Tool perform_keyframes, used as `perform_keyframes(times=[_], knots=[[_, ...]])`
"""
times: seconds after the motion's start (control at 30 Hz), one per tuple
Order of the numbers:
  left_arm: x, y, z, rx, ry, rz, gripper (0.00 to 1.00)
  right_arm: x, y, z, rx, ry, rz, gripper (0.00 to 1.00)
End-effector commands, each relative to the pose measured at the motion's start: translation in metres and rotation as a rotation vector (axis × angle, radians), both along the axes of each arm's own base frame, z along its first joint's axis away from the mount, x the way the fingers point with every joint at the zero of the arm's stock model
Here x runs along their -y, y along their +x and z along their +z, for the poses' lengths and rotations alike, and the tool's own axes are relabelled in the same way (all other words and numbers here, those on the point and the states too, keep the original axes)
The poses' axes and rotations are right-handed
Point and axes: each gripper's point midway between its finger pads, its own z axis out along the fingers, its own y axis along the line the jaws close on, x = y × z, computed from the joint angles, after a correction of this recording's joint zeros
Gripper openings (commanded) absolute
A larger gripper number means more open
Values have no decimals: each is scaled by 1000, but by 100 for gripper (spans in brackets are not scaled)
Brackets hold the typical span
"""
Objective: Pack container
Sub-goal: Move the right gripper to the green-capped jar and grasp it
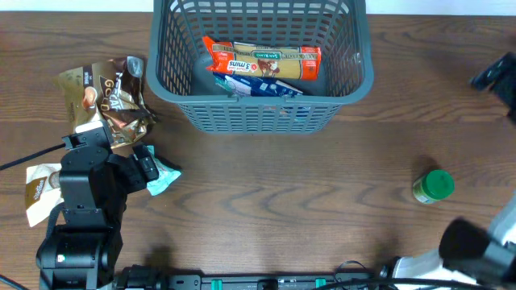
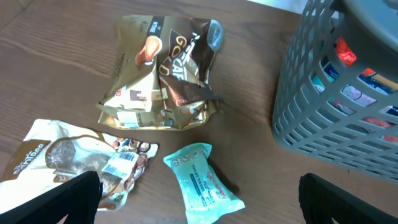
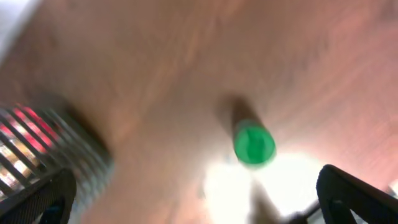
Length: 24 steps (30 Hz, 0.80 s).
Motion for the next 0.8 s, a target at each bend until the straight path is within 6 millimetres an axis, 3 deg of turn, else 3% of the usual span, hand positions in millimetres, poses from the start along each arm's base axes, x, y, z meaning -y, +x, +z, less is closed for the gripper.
perform_keyframes(times=[0.0,0.37,0.53,0.77], knots=[[-2,0,11,28,-3,12,98,-1,-32,-19,-81,-32,-31,99],[-2,0,11,28,-2,12,98,-1,-32,-152,-183,19,-57,99],[-2,0,11,28,-2,12,98,2,-28,-194,-166,8,-68,99],[-2,0,11,28,-2,12,99,2,-37,-232,-174,-4,-91,99]])
